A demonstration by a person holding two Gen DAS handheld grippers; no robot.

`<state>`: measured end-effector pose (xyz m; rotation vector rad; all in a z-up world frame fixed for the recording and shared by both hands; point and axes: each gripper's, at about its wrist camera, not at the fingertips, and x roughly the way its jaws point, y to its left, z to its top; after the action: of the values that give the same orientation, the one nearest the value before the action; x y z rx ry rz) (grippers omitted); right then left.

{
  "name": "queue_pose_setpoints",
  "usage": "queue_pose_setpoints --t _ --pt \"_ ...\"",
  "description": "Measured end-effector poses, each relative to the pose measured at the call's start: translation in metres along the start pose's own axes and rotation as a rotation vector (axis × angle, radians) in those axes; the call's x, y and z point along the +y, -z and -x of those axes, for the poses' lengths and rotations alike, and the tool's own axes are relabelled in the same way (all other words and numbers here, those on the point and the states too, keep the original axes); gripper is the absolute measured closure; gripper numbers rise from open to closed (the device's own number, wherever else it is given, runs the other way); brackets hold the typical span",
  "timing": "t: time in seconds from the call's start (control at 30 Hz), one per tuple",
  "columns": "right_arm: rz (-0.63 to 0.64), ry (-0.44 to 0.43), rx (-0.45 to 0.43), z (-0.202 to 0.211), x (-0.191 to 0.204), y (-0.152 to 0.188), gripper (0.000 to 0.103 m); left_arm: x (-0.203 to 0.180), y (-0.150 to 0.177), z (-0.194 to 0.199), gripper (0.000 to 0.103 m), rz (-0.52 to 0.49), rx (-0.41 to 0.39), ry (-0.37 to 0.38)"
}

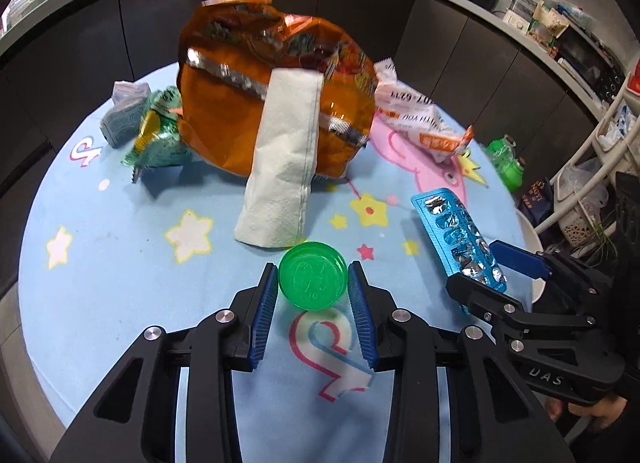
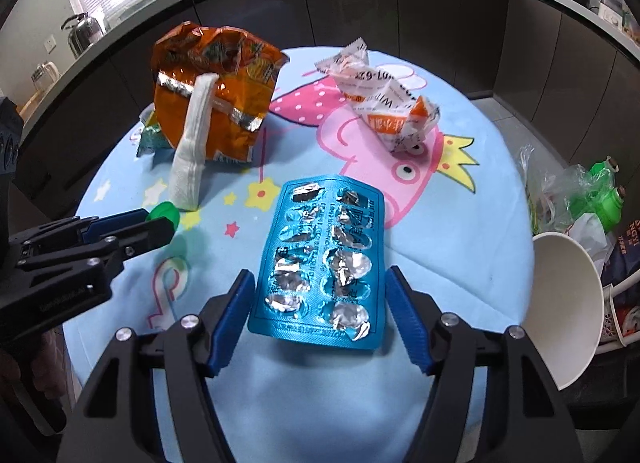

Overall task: Collect trash
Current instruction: 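Grasp the green lid with the left tool while the right tool grasps the blue blister pack, then carry the green lid and blue blister pack over the bin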

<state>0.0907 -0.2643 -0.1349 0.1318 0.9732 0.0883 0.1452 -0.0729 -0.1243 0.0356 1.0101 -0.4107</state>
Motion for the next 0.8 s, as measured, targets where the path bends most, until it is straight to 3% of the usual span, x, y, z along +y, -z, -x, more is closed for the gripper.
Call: queue_pose_setpoints --t 0.33,0.8 --pt "-0.083 0.009 -0.118 0.056 -0.033 -0.006 0.036 -0.041 -0.024 0.048 0.069 -0.043 -0.1 0.14" --pt "-0.259 0.141 -0.214 0.12 -0.132 0.019 0.036 -0.149 -0.064 0.043 0.069 -0.204 -0.104 0.36"
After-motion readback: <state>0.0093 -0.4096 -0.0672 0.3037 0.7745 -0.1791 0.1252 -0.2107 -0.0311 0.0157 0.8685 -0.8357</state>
